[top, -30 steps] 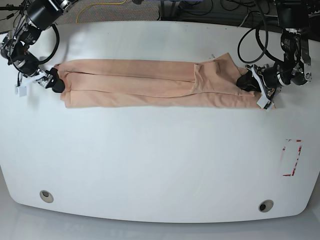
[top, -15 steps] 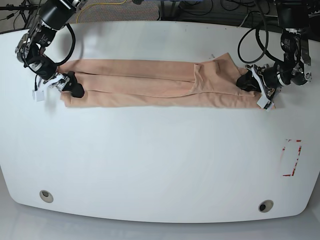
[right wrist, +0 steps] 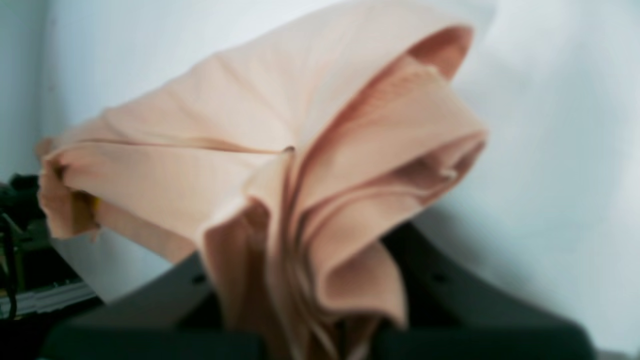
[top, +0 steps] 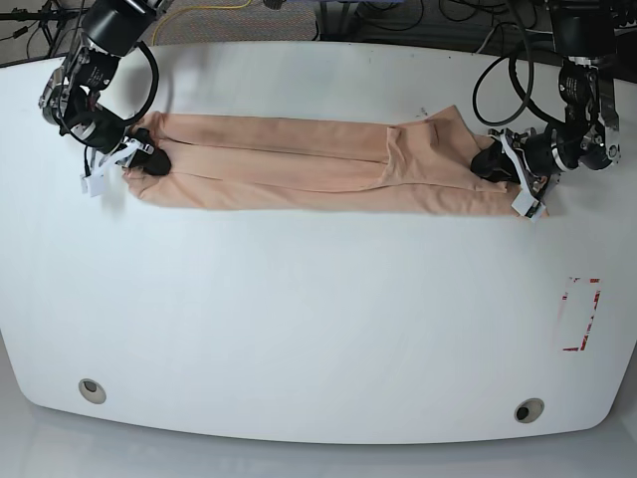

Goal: Fold the T-shirt properly
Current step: 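Shift the right gripper along the strip end and regrasp it, then lift the strip end with the right gripper and fold it toward the middle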

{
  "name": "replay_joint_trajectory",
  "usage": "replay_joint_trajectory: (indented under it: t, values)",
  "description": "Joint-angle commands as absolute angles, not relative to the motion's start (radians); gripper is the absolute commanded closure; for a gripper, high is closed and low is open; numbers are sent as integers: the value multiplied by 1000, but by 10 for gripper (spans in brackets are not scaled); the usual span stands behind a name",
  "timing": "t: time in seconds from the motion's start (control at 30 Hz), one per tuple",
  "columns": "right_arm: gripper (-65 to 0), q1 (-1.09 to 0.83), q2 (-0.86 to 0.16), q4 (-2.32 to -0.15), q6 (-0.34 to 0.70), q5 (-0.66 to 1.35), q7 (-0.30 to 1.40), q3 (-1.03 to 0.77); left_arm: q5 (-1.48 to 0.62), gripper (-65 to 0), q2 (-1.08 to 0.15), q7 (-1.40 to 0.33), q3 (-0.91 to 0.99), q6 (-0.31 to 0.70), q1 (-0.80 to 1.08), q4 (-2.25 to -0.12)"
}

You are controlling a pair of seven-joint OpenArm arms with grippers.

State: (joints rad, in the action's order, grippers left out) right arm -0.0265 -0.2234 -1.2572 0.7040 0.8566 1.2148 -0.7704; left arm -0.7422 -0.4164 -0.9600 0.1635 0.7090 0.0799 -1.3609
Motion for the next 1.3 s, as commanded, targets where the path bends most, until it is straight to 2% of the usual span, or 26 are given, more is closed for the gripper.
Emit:
replay_joint_trajectory:
  t: [0.0,0.37,0.53,1.03,1.27]
  values:
    - [-2,-50,-243,-1391,698,854,1214,-774,-690,-121,-429,-1006,165,698,79,-1360]
    - [-5,-128,-202,-1779,696,855,1222,-716,-690,-121,-429,-1006,142,698,77,-1360]
    - [-5,-147,-166,-1919,628,854,1222,-648,-690,-121,-429,-1006,91,698,77,-1360]
    - [-6,-147,-36,-1983,608,851,1216,-449,-690,-121,-427,-1007,45,698,77,-1360]
    - [-6,-107,-2,-1982,608,725,1214,-338,-690,-121,-427,-1007,27,698,77,-1360]
